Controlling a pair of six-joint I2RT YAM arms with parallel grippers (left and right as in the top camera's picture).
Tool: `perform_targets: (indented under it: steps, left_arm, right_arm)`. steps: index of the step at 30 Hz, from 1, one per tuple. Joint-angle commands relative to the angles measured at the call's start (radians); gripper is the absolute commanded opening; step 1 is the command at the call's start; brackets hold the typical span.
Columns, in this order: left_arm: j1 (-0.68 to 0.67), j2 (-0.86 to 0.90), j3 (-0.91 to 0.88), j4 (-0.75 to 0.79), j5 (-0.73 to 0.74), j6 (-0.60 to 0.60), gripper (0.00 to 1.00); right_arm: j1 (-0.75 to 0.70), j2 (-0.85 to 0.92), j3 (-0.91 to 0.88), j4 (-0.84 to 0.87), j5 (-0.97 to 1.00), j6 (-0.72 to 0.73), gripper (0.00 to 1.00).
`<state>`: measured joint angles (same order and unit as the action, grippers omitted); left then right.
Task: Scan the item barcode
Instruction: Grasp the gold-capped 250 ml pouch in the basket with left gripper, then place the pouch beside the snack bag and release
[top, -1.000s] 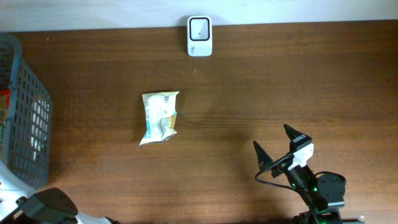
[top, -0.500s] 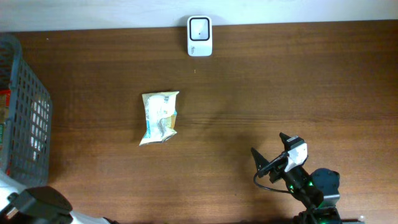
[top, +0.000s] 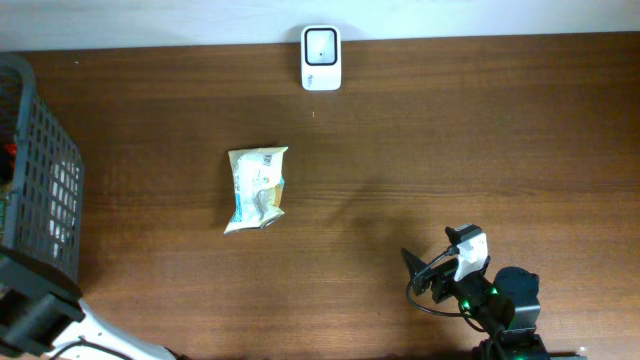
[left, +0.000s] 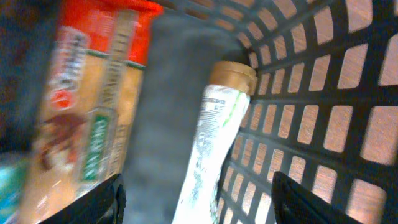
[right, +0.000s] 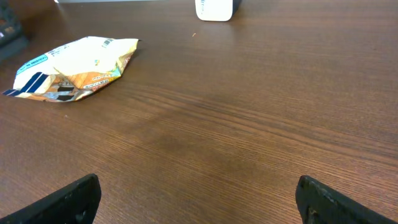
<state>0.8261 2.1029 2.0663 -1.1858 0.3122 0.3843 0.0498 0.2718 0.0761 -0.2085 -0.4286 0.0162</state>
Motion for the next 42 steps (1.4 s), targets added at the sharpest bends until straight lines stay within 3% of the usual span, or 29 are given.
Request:
perform_targets:
  steps: [1, 7, 13, 19, 23, 26, 33, 42]
  left_arm:
    - [0.0, 0.098, -0.005, -0.001, 0.119, 0.082, 0.73]
    - [-0.004, 0.249, -0.005, -0.005, 0.261, 0.177, 0.68]
    - [-0.02, 0.27, -0.005, -0.005, 0.247, 0.192, 0.63]
    - [-0.026, 0.27, -0.005, -0.011, 0.111, 0.145, 0.33]
    - [-0.027, 0.27, -0.005, -0.002, 0.073, 0.113, 0.19]
    - [-0.027, 0.27, -0.005, 0.009, 0.018, 0.069, 0.0]
    - [-0.027, 0.241, 0.075, -0.01, 0.024, -0.017, 0.0]
    - [-0.028, 0.001, 0.407, -0.08, 0.032, -0.191, 0.0]
  right_arm:
    - [-0.005, -0.006, 0.0, 0.001, -0.005, 0.0, 0.98]
    - [-0.005, -0.006, 0.0, 0.0, -0.005, 0.0, 0.98]
    - [-0.005, -0.006, 0.0, -0.002, -0.005, 0.0, 0.98]
    - [-0.005, -0.006, 0.0, -0.002, -0.005, 0.0, 0.99]
    - [-0.005, -0.006, 0.0, -0.002, -0.005, -0.001, 0.98]
    - [-0.005, -0.006, 0.0, -0.002, -0.005, 0.0, 0.98]
    - [-0.005, -0.006, 0.0, -0.002, -0.005, 0.0, 0.98]
    - [-0.005, -0.006, 0.0, -0.002, -0.005, 0.0, 0.98]
